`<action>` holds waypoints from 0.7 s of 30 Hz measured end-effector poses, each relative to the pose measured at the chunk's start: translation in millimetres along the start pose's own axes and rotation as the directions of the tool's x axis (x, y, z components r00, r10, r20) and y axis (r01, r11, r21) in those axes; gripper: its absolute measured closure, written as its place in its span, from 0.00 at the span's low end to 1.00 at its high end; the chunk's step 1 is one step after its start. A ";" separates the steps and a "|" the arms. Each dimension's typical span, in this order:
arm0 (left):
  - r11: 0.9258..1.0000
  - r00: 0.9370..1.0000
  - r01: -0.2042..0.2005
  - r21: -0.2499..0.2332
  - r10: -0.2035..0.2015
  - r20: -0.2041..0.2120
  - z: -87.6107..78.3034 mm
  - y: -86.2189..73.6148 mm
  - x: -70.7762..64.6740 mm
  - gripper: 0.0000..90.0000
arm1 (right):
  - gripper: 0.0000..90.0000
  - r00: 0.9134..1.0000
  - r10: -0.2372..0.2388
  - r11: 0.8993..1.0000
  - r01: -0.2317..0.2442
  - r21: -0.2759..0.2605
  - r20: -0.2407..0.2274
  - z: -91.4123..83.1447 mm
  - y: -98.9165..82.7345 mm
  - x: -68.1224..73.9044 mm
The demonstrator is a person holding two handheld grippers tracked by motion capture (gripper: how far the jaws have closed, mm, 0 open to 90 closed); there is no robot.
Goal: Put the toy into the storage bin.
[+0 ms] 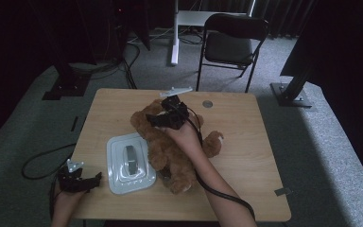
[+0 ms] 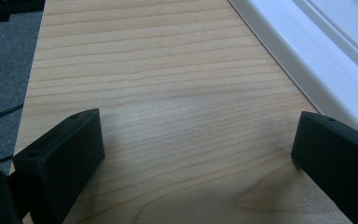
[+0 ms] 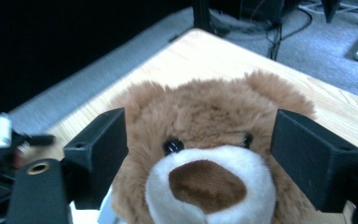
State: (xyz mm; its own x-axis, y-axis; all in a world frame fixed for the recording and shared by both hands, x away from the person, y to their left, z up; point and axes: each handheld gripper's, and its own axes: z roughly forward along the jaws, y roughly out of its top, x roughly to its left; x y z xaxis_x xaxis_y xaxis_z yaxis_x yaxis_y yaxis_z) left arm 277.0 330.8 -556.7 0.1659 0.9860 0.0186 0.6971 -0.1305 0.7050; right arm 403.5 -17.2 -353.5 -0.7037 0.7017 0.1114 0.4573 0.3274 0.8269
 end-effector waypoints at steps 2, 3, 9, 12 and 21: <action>1.000 1.000 0.000 0.000 0.000 0.000 -0.1 0.0 0.0 0.03 | 0.22 1.000 -0.015 0.999 0.015 0.039 0.006 6.8 -3.2 0.2; 1.000 1.000 0.000 -0.001 0.000 0.000 0.0 0.0 0.0 0.03 | 0.30 0.999 -0.033 0.997 0.030 0.064 0.041 9.4 -8.5 -0.5; 1.000 1.000 0.002 -0.002 -0.002 0.000 0.1 -0.1 -0.2 0.03 | 0.35 1.000 0.006 0.997 -0.008 0.074 0.027 5.1 -24.5 -11.7; 1.000 1.000 0.002 -0.001 -0.002 0.000 0.0 -0.1 -0.2 0.03 | 0.35 1.000 0.015 0.997 -0.017 0.080 0.025 4.8 -30.8 -14.8; 1.000 1.000 0.002 -0.001 -0.002 -0.001 0.0 -0.1 -0.3 0.03 | 0.37 0.998 0.049 0.991 -0.052 0.124 0.028 11.7 -46.6 -17.3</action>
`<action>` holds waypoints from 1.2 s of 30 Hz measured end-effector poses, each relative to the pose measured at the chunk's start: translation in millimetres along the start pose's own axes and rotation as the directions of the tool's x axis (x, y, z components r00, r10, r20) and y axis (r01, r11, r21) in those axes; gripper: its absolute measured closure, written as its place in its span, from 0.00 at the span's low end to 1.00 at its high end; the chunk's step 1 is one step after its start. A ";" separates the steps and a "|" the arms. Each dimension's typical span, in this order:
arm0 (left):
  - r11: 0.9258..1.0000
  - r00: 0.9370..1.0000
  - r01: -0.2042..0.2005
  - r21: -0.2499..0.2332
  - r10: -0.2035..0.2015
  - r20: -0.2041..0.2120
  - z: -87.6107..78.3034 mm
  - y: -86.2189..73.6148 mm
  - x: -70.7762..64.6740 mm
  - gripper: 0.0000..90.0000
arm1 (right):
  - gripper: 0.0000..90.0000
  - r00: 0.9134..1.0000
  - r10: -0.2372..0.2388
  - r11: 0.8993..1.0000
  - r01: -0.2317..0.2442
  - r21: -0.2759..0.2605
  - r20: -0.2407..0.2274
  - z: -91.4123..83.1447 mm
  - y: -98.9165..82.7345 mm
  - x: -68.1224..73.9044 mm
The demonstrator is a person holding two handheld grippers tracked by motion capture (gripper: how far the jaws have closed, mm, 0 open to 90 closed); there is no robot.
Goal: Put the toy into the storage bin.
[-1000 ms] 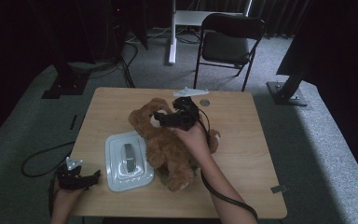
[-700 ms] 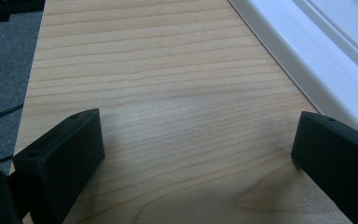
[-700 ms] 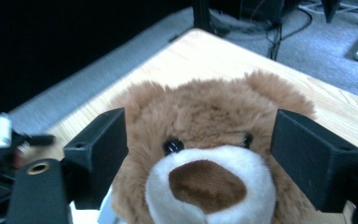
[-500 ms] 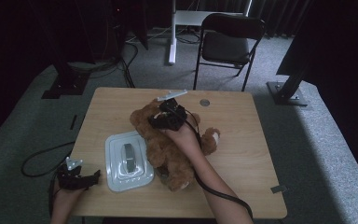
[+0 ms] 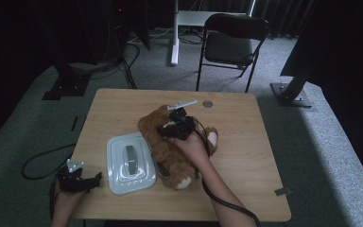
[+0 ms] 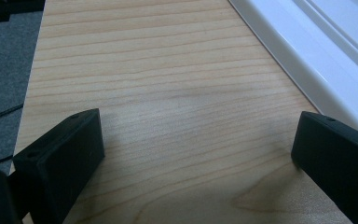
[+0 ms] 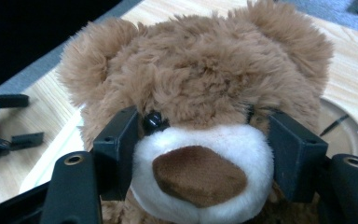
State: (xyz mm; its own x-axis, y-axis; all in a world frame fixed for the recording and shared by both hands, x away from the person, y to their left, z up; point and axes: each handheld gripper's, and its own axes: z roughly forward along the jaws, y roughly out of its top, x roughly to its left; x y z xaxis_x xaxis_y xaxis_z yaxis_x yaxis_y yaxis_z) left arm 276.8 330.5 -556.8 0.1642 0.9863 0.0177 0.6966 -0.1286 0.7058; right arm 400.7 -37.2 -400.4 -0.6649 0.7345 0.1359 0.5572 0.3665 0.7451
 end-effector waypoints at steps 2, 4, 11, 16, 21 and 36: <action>1.000 1.000 0.000 0.000 0.000 0.000 0.0 0.0 0.0 0.03 | 0.37 1.000 0.000 1.000 0.000 0.011 0.003 1.3 -3.2 1.4; 1.000 1.000 0.001 0.000 -0.001 0.000 0.0 0.0 -0.1 0.03 | 0.38 1.000 0.006 0.999 -0.007 0.037 0.004 4.7 -5.7 0.2; 1.000 1.000 0.000 0.000 0.000 0.000 0.0 0.0 0.0 0.03 | 0.38 1.000 0.010 0.983 -0.011 0.184 0.002 23.3 -6.6 -2.3; 1.000 1.000 0.000 0.000 0.000 0.000 0.0 0.0 0.0 0.03 | 0.38 0.995 -0.066 0.949 0.041 0.313 0.069 49.0 -9.5 8.5; 1.000 1.000 0.000 0.000 0.000 0.000 0.0 0.0 0.0 0.03 | 0.38 0.989 -0.096 0.931 0.051 0.362 0.108 64.6 -13.7 15.0; 1.000 1.000 0.001 0.000 -0.001 -0.001 -0.1 -0.1 -0.2 0.03 | 0.34 0.999 0.011 0.987 -0.019 0.161 0.050 23.6 -8.0 13.0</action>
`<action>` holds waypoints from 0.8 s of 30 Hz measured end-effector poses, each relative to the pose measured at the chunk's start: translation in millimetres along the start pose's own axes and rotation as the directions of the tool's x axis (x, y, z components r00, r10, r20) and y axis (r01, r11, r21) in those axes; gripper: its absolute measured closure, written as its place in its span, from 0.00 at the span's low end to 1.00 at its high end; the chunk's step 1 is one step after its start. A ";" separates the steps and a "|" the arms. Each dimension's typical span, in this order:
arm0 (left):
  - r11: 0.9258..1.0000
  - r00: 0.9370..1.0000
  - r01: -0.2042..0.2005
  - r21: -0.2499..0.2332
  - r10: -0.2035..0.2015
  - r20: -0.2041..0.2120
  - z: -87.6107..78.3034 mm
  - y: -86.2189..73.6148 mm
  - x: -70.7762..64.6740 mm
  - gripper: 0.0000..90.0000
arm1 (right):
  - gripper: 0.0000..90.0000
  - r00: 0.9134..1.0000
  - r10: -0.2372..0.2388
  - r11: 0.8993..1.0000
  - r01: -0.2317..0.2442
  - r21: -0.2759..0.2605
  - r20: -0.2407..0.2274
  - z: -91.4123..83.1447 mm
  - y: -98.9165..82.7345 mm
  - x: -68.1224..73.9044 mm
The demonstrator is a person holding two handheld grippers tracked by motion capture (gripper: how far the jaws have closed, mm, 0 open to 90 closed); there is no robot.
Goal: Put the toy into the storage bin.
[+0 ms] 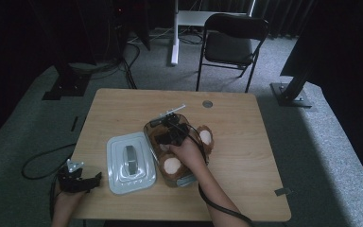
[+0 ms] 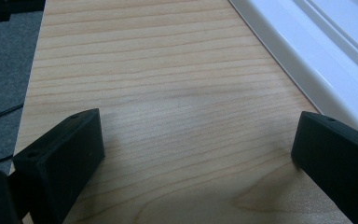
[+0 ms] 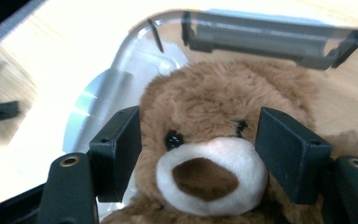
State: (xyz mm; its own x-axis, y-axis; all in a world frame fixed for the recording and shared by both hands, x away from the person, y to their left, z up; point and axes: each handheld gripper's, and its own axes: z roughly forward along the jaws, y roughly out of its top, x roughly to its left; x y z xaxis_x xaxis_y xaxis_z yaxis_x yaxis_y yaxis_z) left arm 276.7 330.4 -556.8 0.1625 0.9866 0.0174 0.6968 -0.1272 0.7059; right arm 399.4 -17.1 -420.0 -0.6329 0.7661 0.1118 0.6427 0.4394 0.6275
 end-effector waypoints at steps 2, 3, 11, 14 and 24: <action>1.000 1.000 -0.001 0.000 0.001 0.000 0.0 0.0 0.1 0.03 | 0.34 1.000 -0.009 1.000 0.009 -0.026 -0.008 -8.0 0.7 1.3; 1.000 1.000 -0.001 0.000 0.001 0.000 0.0 0.0 0.1 0.03 | 0.34 1.000 -0.008 0.999 0.008 -0.036 -0.016 -11.4 1.0 1.5; 1.000 1.000 -0.001 -0.001 0.001 0.000 0.1 0.0 0.1 0.03 | 0.34 0.997 -0.009 0.988 -0.003 -0.155 -0.081 -65.7 -1.5 -8.7; 1.000 1.000 -0.001 0.000 0.001 0.000 0.0 0.0 0.1 0.03 | 0.35 0.997 -0.003 0.985 -0.010 -0.175 -0.073 -77.0 -4.1 -15.0; 1.000 1.000 -0.001 0.000 0.001 0.000 0.0 0.0 0.1 0.03 | 0.42 0.999 0.017 0.966 -0.028 -0.256 -0.042 -126.9 -35.4 -39.9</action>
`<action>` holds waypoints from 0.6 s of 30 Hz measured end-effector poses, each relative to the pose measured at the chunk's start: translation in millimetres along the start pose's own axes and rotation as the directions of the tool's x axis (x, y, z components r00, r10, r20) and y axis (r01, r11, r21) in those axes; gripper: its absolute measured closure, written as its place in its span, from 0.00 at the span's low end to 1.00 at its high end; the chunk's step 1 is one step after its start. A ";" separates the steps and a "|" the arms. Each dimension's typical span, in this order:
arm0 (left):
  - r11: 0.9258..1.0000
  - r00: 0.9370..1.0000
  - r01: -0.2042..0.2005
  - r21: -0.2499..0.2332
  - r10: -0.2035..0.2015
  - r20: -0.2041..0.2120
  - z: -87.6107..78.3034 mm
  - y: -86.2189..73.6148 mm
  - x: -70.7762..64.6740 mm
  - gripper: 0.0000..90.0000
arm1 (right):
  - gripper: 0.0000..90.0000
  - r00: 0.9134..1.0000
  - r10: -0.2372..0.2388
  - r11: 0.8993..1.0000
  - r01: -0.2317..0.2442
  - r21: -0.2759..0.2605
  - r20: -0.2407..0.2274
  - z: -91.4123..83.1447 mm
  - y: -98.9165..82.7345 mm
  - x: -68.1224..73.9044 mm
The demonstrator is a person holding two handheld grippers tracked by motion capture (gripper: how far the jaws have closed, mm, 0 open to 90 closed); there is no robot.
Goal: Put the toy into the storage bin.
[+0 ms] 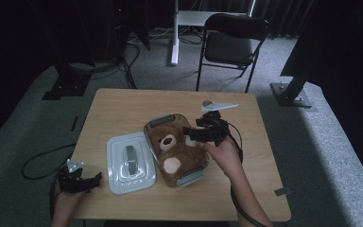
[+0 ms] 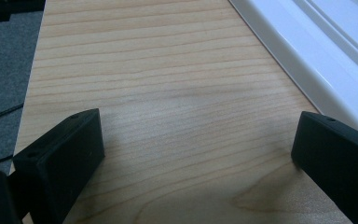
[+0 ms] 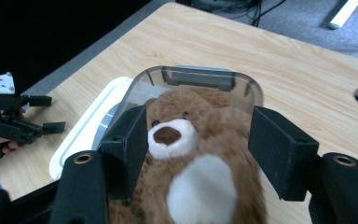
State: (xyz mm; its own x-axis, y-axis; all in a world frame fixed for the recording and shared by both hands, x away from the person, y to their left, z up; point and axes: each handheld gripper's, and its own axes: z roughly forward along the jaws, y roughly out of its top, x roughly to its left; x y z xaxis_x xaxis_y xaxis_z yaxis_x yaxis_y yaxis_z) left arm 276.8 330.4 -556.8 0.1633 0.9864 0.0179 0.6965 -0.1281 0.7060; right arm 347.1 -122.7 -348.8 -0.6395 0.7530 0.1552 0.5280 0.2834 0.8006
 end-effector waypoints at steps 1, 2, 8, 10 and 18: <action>1.000 1.000 0.000 0.000 0.000 0.000 0.0 0.0 0.0 0.03 | 0.50 1.000 0.007 1.000 -0.006 -0.008 0.007 -7.9 -6.2 -2.8; 1.000 1.000 0.000 0.000 0.000 0.000 0.0 0.0 0.0 0.03 | 0.50 1.000 0.007 1.000 -0.006 -0.008 0.007 -7.9 -6.2 -2.8; 1.000 1.000 0.001 0.000 -0.001 0.000 0.0 0.0 -0.1 0.03 | 0.65 0.999 -0.035 0.999 0.034 0.029 0.020 -16.8 -28.7 -7.3; 1.000 1.000 0.002 -0.001 -0.002 0.000 0.1 0.0 -0.1 0.03 | 0.70 0.999 -0.040 0.998 0.039 0.049 0.014 -15.0 -35.2 -8.6; 1.000 1.000 0.000 0.000 0.000 -0.001 -0.1 -0.1 -0.1 0.03 | 0.80 1.000 -0.014 0.986 0.016 0.165 -0.012 22.5 -47.6 -15.0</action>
State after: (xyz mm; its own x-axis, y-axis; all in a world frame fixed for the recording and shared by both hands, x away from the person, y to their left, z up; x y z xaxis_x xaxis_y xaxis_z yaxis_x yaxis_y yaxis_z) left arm 276.6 330.4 -556.8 0.1624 0.9866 0.0181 0.6966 -0.1276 0.7061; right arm 344.2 -134.1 -402.3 -0.6533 0.7420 0.1505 0.6026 0.3894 0.6966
